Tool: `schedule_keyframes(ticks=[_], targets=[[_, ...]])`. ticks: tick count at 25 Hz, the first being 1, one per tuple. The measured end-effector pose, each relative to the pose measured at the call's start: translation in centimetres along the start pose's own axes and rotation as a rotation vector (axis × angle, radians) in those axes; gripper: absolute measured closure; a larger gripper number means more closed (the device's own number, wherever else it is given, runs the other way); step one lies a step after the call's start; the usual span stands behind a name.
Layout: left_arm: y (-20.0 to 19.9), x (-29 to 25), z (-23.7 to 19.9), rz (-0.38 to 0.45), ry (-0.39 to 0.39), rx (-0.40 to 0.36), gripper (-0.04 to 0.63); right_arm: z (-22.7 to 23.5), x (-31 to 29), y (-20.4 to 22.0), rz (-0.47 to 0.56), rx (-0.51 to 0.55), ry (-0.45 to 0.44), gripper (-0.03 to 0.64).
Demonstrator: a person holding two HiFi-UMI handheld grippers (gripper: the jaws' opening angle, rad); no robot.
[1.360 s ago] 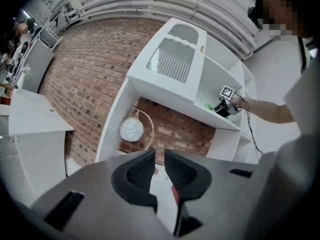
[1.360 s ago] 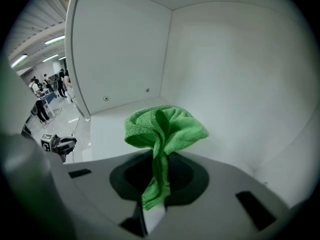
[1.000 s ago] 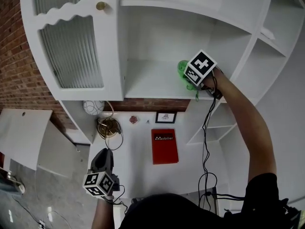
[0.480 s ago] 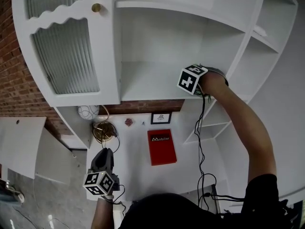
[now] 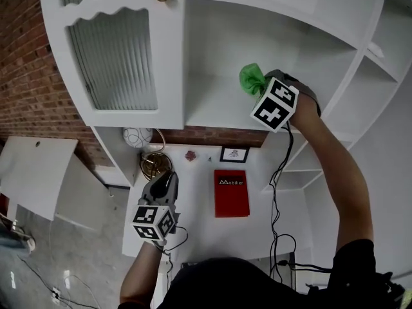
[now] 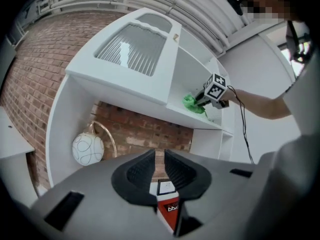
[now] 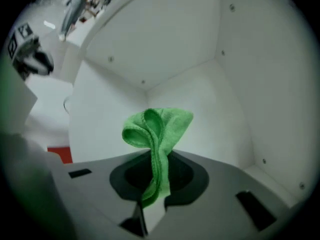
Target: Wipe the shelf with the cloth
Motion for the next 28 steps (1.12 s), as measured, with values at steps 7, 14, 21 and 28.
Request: schedule_keyframes(ticks=[7,14,21,28], targets=[[-2.5,0.2,3.7,0.053,0.008,-0.082,0.538,-2.1,2.9,-7.3,0.487,-0.569,-0.748,0.568],[-3.8,3.0,5.1,0.101,-0.058,-0.155,0.538,-5.5,1.1,-10.6,0.45,-0.637,-0.929,0.568],[-1.8,3.6,5.0,0.072,-0.071,-0.102,0.538,-6.7,1.7,-9.8,0.391,-0.41,-0.75,0.568],[-1.6,1.2,6.7,0.057,0.015,-0.109,0.538,-5.3,1.0,-4.9,0.334,-0.466,-0.72,0.568]])
Point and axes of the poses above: the fingertips, and each gripper's own axes: x backward along the fingers, z to its right, y out of its underside, the point moved 10 cm from there along x, backward along the fingers, and after that the axes turned 5 degrees about -z, right-handed, at the moved point
